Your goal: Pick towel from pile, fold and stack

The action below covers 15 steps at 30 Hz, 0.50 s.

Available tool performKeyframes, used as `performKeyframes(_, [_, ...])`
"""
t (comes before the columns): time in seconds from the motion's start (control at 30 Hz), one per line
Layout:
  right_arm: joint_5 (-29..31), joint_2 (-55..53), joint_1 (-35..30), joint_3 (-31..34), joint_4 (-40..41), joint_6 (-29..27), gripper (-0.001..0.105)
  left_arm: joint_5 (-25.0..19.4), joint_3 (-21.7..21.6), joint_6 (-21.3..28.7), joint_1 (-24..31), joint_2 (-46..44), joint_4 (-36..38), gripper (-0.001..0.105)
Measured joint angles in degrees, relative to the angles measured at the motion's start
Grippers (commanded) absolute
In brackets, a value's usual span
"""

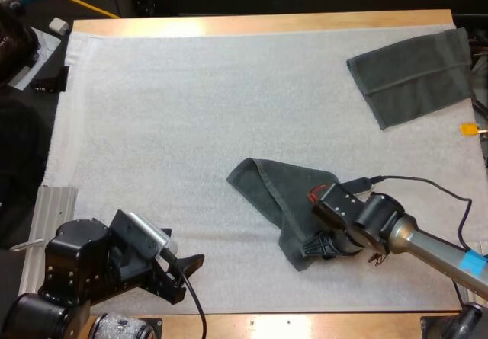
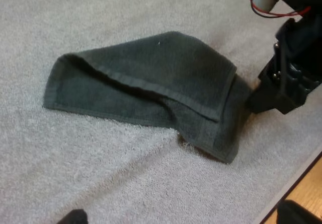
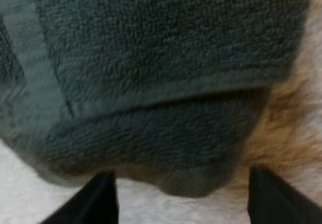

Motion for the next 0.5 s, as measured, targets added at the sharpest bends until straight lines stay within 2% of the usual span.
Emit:
performKeyframes(0.27, [-6.43, 3.04, -1.05, 4.54, -12.84, 1.71, 0.053, 0.15, 0.34, 0.00, 0.00, 0.00, 0.00, 0.071])
performKeyframes(0.5, [-7.04, 4.53, -0.81, 5.41, -17.80, 5.01, 0.053, 0.43, 0.34, 0.00, 0.00, 0.00, 0.00, 0.070])
